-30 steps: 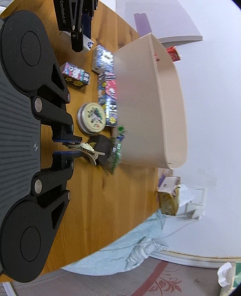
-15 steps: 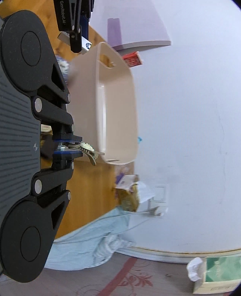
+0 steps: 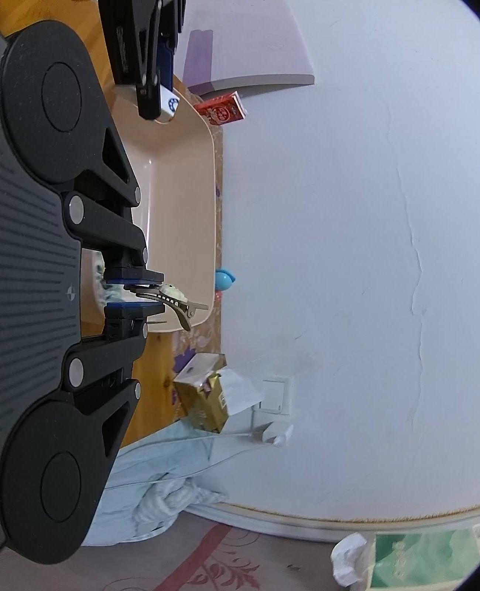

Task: Organize objects
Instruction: 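Carry both held items over the basket and release them inside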

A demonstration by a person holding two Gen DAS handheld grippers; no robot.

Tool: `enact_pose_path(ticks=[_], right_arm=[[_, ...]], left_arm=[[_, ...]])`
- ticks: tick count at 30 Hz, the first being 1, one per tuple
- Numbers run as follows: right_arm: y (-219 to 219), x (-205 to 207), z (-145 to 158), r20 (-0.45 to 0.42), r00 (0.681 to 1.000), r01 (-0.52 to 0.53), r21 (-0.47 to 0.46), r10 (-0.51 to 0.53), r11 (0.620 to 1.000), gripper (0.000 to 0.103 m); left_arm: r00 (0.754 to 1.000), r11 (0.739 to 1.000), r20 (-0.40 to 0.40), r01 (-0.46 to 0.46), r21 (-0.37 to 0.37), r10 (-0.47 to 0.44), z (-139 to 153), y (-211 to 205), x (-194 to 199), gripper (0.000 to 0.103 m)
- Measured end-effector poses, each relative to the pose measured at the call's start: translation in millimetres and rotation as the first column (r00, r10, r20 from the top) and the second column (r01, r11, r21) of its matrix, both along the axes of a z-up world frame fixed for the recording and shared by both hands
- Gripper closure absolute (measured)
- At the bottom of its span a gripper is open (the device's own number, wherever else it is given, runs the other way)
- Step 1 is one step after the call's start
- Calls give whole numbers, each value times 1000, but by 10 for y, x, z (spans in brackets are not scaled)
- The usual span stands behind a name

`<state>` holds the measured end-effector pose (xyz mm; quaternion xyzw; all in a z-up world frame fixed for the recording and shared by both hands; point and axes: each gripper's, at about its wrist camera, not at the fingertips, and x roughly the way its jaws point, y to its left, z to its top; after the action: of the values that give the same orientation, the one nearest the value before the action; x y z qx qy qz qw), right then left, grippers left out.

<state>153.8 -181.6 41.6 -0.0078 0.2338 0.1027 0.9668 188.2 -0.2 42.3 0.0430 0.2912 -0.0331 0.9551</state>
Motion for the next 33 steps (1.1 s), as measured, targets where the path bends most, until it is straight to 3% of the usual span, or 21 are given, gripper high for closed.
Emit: enact_pose_path(ticks=[7,19,22,24,26,27,31,33], right_arm=[[194,361,-65,-35,998,-48,-22,47,999,95],[408,714,-456,-202,973,-122,-44,110,992,95],[380,717,-488,-228,967,-126,-35,115,991,93],[346,691,-477,-228,967,-121,-16,114,992,88],[303,637,-438,-220,970,-112,-5,108,994,70],[276,603,-409,-214,971,-107,4,106,994,66],[176,411,-270,-175,979,-102,13,103,995,35],[128,295,-200,-154,983,-100,5,100,995,29]], left_arm=[[994,998,-87,-68,17,69,-228,4,530,72],[957,995,-276,-88,39,95,-622,18,889,71],[960,996,-263,-89,25,92,-597,14,828,57],[967,996,-239,-94,8,93,-537,16,766,38],[973,995,-206,-104,-3,101,-449,11,675,31],[974,994,-196,-113,-4,110,-407,4,639,29],[979,990,-157,-138,-35,131,-235,9,444,24],[981,988,-137,-145,-43,138,-154,5,328,21]])
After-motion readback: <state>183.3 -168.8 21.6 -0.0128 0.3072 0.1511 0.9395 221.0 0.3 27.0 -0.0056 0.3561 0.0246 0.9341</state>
